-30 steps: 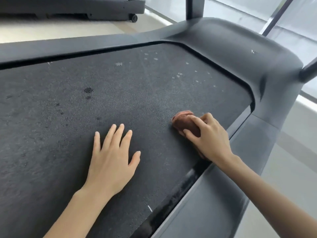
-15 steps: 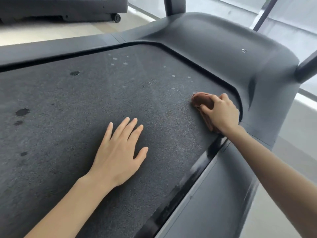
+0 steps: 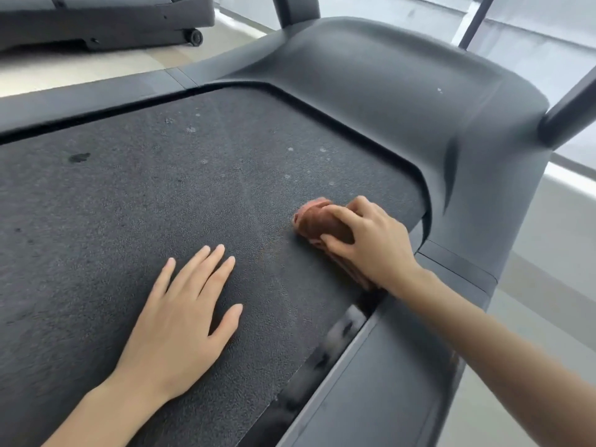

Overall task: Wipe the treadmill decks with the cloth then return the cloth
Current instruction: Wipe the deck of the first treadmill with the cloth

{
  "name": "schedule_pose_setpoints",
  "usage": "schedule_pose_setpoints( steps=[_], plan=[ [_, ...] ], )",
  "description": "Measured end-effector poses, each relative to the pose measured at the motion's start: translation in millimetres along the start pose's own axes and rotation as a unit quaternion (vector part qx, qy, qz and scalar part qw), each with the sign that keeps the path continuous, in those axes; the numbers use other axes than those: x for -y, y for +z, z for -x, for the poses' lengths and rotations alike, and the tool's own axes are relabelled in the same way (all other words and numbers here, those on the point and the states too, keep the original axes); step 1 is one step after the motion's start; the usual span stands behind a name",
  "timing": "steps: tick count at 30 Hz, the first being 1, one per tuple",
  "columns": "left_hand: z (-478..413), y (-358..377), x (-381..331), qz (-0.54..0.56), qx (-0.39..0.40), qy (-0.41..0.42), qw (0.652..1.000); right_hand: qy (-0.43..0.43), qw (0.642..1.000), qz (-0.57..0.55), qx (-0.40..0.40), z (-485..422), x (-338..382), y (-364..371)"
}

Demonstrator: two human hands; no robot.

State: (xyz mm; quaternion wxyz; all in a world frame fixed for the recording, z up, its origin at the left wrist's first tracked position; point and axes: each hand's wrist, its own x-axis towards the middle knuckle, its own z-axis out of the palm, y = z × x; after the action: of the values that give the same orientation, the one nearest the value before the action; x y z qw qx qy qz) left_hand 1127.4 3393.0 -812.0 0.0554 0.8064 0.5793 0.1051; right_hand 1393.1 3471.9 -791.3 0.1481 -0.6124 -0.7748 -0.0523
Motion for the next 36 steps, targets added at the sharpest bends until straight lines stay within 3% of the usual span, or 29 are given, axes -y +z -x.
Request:
schedule_pose_setpoints(
  steps=[6,14,25,31,36],
  plan=[
    [-1,2,2,-0.001,-0.007,0.000,1.000,0.142,0.989,0.040,0.001,-49,-49,2],
    [0,0,1,0.000,0.001,0.002,1.000,0.019,1.000,0.008,-0.016,-5,-38,-4],
    [-39,4,-5,0.011,0.006,0.012,1.000,0.188,0.976,0.106,-0.011,-85,-97,11],
    [-37,6,-6,0.013,0.013,0.009,1.000,0.199,0.977,0.075,-0.025,-137,-85,33],
    [-39,6,-6,0.009,0.006,0.015,1.000,0.130,0.989,0.071,-0.023,-166,-43,43]
  ],
)
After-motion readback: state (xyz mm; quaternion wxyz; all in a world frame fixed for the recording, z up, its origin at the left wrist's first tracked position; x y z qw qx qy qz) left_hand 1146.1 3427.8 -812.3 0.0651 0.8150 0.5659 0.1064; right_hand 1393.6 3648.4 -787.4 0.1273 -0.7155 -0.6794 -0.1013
